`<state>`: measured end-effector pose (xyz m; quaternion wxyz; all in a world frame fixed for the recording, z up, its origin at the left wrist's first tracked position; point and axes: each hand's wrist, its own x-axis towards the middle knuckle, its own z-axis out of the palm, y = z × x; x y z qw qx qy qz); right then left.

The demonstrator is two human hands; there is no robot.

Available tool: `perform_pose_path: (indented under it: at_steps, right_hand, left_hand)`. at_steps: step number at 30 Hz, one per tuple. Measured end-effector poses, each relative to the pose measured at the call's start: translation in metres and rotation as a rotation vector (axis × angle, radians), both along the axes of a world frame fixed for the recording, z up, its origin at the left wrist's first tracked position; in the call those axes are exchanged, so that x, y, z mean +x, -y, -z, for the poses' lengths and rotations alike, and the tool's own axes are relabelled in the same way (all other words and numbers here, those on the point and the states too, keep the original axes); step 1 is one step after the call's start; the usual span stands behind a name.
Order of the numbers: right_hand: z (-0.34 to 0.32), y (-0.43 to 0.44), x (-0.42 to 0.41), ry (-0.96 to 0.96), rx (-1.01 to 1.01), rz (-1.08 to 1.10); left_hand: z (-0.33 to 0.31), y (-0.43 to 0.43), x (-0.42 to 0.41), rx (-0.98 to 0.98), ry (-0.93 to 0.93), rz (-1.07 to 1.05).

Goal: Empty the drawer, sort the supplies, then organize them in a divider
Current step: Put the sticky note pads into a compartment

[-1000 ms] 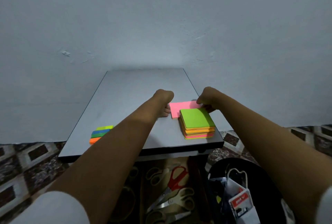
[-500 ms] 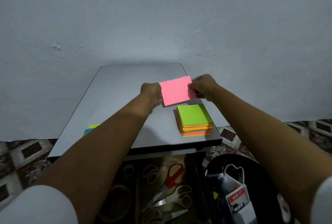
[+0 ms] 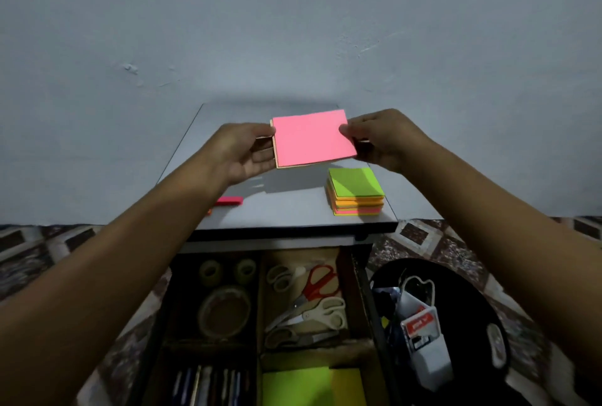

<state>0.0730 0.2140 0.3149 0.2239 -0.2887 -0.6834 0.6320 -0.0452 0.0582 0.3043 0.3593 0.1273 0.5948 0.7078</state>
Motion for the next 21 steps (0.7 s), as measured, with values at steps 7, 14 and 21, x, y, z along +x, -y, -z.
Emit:
perform_pose_path:
  at_steps: [7, 14, 21]
  right_hand:
    - [0.053, 0.056, 0.069, 0.082, -0.170, -0.078]
    - [0.118, 0.093, 0.127, 0.208, -0.317, -0.088]
    - [0.165, 0.108, 0.168, 0.274, -0.434, 0.024]
  left_hand:
    - [0.050, 0.071, 0.055, -0.073, 0.044, 0.095]
    - [0.114, 0.110, 0.105, -0.292, 0.091, 0.150]
    - [0.164, 0.118, 0.138, -0.482, 0.072, 0.182]
